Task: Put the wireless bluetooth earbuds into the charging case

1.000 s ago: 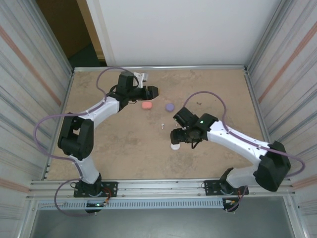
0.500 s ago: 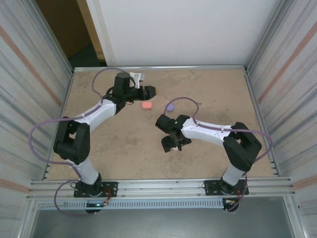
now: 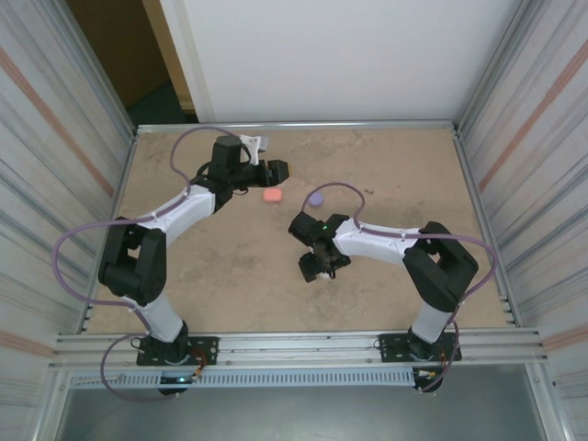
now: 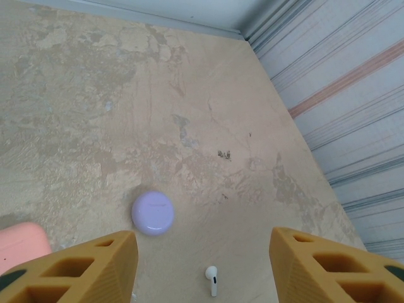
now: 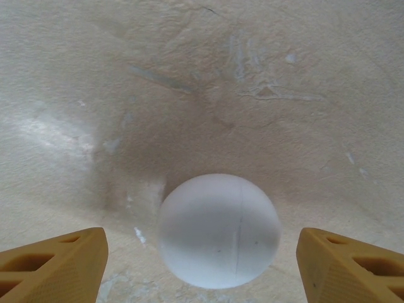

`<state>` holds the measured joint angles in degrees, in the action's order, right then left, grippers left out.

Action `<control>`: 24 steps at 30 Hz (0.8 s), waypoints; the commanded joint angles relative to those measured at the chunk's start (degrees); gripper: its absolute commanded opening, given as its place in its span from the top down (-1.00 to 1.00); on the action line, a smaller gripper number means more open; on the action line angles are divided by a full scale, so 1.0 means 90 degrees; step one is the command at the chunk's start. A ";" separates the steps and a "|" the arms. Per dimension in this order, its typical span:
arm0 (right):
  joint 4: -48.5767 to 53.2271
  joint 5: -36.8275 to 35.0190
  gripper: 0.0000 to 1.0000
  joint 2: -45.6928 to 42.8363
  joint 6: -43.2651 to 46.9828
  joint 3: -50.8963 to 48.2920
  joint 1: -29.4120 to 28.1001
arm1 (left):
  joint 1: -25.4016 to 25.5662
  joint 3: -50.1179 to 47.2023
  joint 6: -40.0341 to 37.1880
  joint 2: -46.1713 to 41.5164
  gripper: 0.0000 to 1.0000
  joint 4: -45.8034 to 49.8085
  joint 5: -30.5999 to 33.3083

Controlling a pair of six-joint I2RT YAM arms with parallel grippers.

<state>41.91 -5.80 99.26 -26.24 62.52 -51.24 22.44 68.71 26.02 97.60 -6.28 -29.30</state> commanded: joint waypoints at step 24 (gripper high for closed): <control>-0.0439 0.0412 -0.16 0.0109 0.0323 -0.0425 0.0352 | -0.0070 -0.0026 0.0164 -0.0186 -0.14 -0.0171 0.0024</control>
<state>37.21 -2.52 99.42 -24.69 58.70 -48.27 22.44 68.64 26.94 97.60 -6.31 -29.30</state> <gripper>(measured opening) 0.593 0.571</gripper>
